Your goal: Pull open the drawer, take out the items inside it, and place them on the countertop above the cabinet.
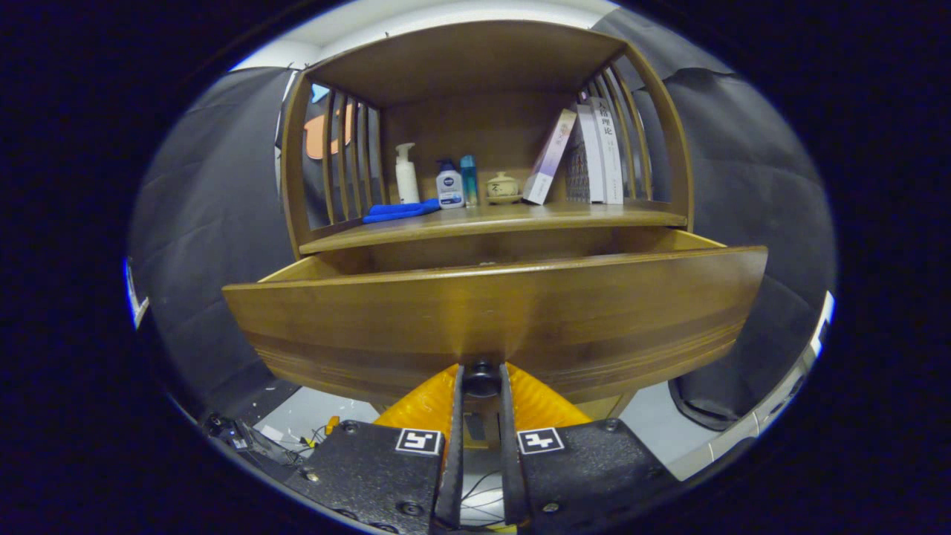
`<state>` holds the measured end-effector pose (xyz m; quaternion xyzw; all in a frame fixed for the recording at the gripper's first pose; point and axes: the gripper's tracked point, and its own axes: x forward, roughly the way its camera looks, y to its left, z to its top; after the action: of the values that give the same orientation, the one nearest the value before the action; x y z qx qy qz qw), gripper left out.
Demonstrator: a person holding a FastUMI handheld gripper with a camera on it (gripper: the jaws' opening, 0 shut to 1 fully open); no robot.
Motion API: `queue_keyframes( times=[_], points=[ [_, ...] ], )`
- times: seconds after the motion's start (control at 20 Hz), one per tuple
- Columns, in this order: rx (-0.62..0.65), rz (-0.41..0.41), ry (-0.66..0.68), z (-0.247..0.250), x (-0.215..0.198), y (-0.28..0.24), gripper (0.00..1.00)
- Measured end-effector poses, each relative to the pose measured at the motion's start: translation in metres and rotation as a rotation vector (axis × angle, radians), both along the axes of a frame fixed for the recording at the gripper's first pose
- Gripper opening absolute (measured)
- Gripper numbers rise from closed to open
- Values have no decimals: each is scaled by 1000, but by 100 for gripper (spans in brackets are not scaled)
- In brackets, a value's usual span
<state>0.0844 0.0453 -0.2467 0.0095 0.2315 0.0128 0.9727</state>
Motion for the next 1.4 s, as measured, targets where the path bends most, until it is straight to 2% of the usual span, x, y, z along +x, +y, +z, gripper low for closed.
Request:
queue_keyframes(
  times=[0.35, 0.65, 0.75, 1.0, 1.3, 1.4],
  points=[
    [10, 5, 18, -5, -33, -2, 24],
    [9, 7, 16, -4, -40, -1, 24],
    [-2, 2, 14, -4, -43, -3, 28],
    [-108, -15, -107, 43, -45, -14, 55],
    [-18, -30, -268, 132, -29, -13, 94],
    [-17, -41, -275, 154, -15, -17, 95]
  ],
)
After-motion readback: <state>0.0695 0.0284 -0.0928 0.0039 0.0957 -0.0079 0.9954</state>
